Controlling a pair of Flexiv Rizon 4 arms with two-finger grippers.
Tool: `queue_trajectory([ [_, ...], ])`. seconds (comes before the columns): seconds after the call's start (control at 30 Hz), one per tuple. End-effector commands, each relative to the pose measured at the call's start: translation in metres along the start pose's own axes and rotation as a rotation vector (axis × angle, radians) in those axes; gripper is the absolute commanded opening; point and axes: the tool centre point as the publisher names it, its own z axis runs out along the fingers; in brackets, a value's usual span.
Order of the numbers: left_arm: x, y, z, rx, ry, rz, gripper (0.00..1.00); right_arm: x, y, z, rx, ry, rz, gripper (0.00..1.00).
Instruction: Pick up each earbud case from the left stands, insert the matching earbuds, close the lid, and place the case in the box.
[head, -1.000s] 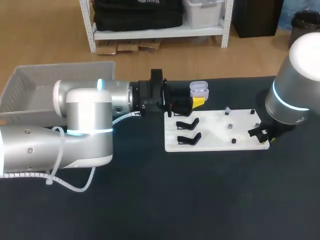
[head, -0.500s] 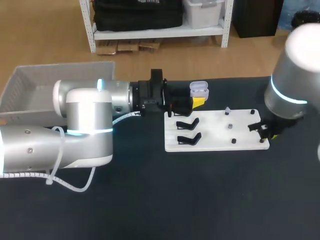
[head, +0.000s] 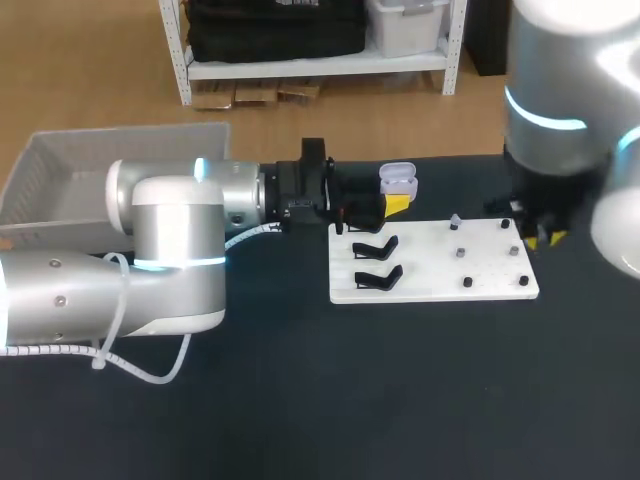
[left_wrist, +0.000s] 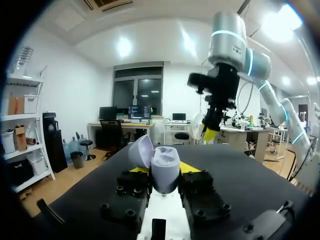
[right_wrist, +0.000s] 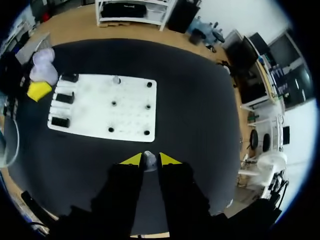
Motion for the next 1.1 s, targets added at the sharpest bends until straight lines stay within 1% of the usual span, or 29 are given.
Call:
queue_trajectory([
  [0.03, 0.001, -0.002, 0.0, -0.008, -0.007, 0.005, 0.0, 0.0, 0.003, -0.016, 0.02, 0.007, 0.002, 0.0],
  [0.37, 0.001, -0.002, 0.0, -0.008, -0.007, 0.005, 0.0, 0.0, 0.003, -0.016, 0.02, 0.007, 0.002, 0.0],
  [0.4, 0.001, -0.002, 0.0, -0.008, -0.007, 0.005, 0.0, -0.004, 0.01, -0.018, 0.048, 0.02, 0.07, 0.0],
  [0.43, 0.001, -0.002, 0.0, -0.008, -0.007, 0.005, 0.0, -0.01, 0.018, -0.02, 0.022, 0.012, 0.135, 0.0],
  [0.5, 0.001, -0.002, 0.0, -0.008, -0.007, 0.005, 0.0, -0.018, 0.031, -0.02, 0.046, 0.038, 0.25, 0.0],
  [0.57, 0.001, -0.002, 0.0, -0.008, -0.007, 0.005, 0.0, -0.026, 0.045, -0.023, 0.016, 0.043, 0.371, 0.0],
  [0.6, 0.001, -0.002, 0.0, -0.008, -0.007, 0.005, 0.0, -0.029, 0.05, -0.023, 0.017, 0.049, 0.425, 0.0],
  [0.63, 0.001, -0.002, 0.0, -0.008, -0.007, 0.005, 0.0, -0.032, 0.055, -0.023, 0.021, 0.055, 0.466, 0.0],
  [0.67, 0.001, -0.002, 0.0, -0.008, -0.007, 0.005, 0.0, -0.035, 0.059, -0.023, 0.009, 0.056, 0.503, 0.0],
  [0.73, 0.001, -0.002, 0.0, -0.008, -0.007, 0.005, 0.0, -0.041, 0.069, -0.025, 0.007, 0.062, 0.533, 0.0],
  [0.77, 0.001, -0.002, 0.0, -0.008, -0.007, 0.005, 0.0, -0.044, 0.073, -0.027, 0.025, 0.066, 0.548, 0.0],
  [0.83, 0.001, -0.002, 0.0, -0.008, -0.007, 0.005, 0.0, -0.05, 0.08, -0.031, 0.035, 0.067, 0.569, 0.0],
  [1.03, 0.001, -0.002, 0.0, -0.008, -0.007, 0.005, 0.0, -0.072, 0.1, -0.052, 0.038, 0.041, 0.53, 0.0],
  [1.1, 0.001, -0.002, 0.0, -0.008, -0.007, 0.005, 0.0, -0.078, 0.106, -0.056, 0.03, 0.048, 0.516, 0.0],
])
